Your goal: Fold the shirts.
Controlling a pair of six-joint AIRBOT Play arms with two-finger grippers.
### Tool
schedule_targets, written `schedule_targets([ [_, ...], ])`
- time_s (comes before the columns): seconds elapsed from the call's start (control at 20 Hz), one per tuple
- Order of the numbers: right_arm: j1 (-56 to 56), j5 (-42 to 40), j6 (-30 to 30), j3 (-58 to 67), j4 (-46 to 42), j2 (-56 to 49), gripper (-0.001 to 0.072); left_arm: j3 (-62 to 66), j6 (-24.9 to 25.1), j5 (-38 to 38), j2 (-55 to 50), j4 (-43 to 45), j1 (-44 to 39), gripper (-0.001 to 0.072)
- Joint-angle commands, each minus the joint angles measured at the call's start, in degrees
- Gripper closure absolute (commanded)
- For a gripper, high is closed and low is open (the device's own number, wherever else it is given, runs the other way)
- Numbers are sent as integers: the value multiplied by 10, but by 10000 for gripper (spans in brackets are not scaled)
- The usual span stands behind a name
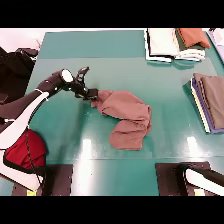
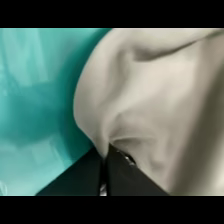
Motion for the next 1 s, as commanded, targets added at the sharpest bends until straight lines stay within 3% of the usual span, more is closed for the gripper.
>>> schedule_targets([
  [0.0, -24, 57, 39, -46, -75, 14, 690, 71, 21, -45, -2, -3, 16, 685],
  [0.25, -97, 36, 56, -390, -134, 116, 688, 172, 35, -85, -2, 1, 26, 685],
  [0.3, -105, 13, 55, -478, -132, 137, 634, 178, 35, -83, -2, 0, 26, 685],
  [0.35, -107, -7, 55, -556, -127, 151, 391, 180, 34, -82, -2, -1, 26, 685],
  [0.4, -106, -30, 55, -627, -116, 159, 261, 180, 34, -83, -2, -1, 26, 685],
  [0.55, -58, -113, 45, -788, -47, 150, 261, 179, 34, -83, -2, -1, 26, 685],
  [0.65, 0, -170, 37, -828, 5, 122, 261, 179, 34, -83, -2, -1, 26, 685],
  [0.9, 150, -275, 38, -789, 33, 17, 266, 179, 34, -84, -2, -1, 26, 685],
  [0.95, 168, -285, 38, -770, 32, -5, 313, 179, 34, -85, -2, -1, 27, 685],
])
